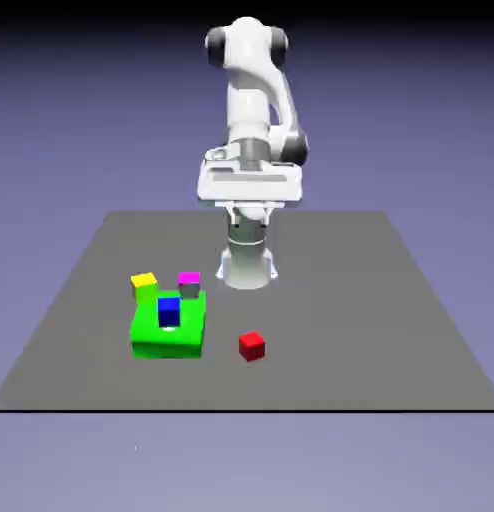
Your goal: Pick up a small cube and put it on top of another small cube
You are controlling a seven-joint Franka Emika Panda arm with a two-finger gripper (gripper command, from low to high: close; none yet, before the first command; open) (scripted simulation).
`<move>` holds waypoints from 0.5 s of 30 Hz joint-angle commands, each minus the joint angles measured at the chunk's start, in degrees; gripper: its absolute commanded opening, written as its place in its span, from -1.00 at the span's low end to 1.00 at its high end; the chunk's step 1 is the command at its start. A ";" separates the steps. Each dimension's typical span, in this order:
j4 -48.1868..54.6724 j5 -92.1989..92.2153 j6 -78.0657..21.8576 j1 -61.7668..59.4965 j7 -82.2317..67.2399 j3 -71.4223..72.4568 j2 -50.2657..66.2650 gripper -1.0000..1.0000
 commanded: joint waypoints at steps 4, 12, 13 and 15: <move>0.60 -1.39 -3.93 -0.11 -4.00 0.42 8.31 0.00; 1.80 -4.16 -11.78 -0.34 -11.99 1.27 24.92 0.00; 1.95 -4.51 -12.76 -0.37 -12.99 1.38 27.00 0.00; 2.25 -5.21 -14.72 -0.43 -14.99 1.59 31.15 0.00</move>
